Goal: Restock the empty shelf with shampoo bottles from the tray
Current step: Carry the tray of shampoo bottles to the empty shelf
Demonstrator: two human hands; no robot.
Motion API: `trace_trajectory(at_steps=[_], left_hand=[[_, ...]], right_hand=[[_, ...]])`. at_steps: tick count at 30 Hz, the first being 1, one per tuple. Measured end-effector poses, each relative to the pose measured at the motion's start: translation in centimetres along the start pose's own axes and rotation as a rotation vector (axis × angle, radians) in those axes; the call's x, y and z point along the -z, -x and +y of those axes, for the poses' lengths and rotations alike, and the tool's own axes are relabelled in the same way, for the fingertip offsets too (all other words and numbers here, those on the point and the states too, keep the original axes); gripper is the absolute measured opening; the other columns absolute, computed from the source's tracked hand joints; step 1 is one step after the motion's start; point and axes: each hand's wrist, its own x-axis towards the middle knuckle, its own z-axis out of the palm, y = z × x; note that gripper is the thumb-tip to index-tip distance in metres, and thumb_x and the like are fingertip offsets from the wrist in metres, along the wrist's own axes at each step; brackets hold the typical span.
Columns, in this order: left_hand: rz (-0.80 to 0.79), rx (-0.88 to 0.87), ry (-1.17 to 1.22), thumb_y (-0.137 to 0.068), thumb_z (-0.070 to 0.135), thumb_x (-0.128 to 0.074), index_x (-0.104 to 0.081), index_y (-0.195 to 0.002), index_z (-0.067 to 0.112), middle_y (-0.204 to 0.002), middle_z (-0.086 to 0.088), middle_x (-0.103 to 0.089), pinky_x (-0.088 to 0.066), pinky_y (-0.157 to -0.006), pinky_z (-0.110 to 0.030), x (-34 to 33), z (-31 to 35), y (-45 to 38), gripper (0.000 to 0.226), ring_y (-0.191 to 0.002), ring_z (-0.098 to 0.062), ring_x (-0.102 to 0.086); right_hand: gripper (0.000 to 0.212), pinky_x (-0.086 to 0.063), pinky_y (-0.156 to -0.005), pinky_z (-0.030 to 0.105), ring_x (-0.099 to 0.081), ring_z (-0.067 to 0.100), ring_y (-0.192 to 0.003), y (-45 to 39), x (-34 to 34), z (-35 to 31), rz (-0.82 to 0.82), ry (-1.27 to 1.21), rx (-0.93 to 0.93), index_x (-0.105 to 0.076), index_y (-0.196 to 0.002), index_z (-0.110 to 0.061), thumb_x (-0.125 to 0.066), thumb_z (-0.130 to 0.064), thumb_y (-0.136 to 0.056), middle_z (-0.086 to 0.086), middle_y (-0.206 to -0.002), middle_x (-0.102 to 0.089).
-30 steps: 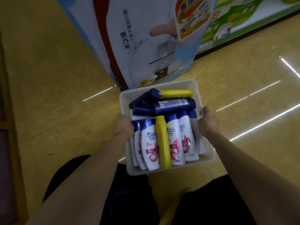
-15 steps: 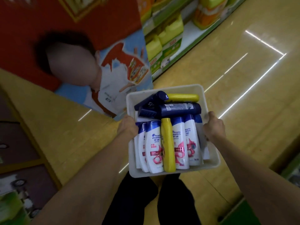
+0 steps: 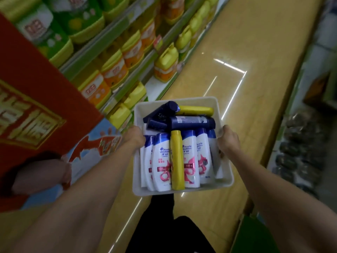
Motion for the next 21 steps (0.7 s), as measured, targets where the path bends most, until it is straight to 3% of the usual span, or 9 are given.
trace_trajectory(at_steps=[5, 12, 17, 21], left_hand=[[0.009, -0.082, -0.060, -0.091, 0.014, -0.055, -0.053, -0.118, 0.001, -0.119, -0.015, -0.060, -0.049, -0.084, -0.034, 5.0, 9.1, -4.2, 0.030, -0.108, -0.030, -0.059], [0.020, -0.086, -0.059, -0.088, 0.020, -0.059, -0.047, -0.125, -0.001, -0.126, -0.017, -0.056, -0.050, -0.089, -0.037, 10.3, 23.6, -11.0, 0.044, -0.114, -0.033, -0.057], [0.035, -0.114, -0.066, -0.091, 0.018, -0.055, -0.053, -0.117, 0.004, -0.117, -0.015, -0.058, -0.052, -0.086, -0.037, 13.7, 34.2, -16.0, 0.029, -0.105, -0.030, -0.059], [-0.006, -0.201, -0.088, -0.093, 0.017, -0.051, -0.049, -0.122, 0.003, -0.121, -0.017, -0.056, -0.052, -0.089, -0.038, 16.7, 42.4, -20.9, 0.032, -0.110, -0.031, -0.058]], right_hand=[[0.016, -0.051, -0.085, 0.050, -0.058, 0.035, -0.094, -6.5, 5.7, -1.7, 0.045, -0.089, -0.068, -0.046, -0.106, -0.010, -0.039, -0.014, -0.093, 0.016, -0.103, -0.058], [0.021, -0.044, -0.078, 0.039, -0.052, 0.032, -0.091, -19.6, 14.2, -3.4, 0.045, -0.128, -0.040, -0.048, -0.111, -0.003, -0.037, -0.012, -0.095, 0.020, -0.111, -0.058], [0.024, -0.050, -0.085, 0.045, -0.058, 0.035, -0.099, -30.3, 21.1, -5.3, 0.062, -0.152, -0.034, -0.049, -0.114, -0.003, -0.036, -0.014, -0.097, 0.020, -0.111, -0.058], [0.022, -0.052, -0.083, 0.047, -0.059, 0.033, -0.094, -39.0, 25.9, -6.8, 0.072, -0.136, -0.056, -0.050, -0.111, -0.005, -0.036, -0.015, -0.096, 0.017, -0.107, -0.059]])
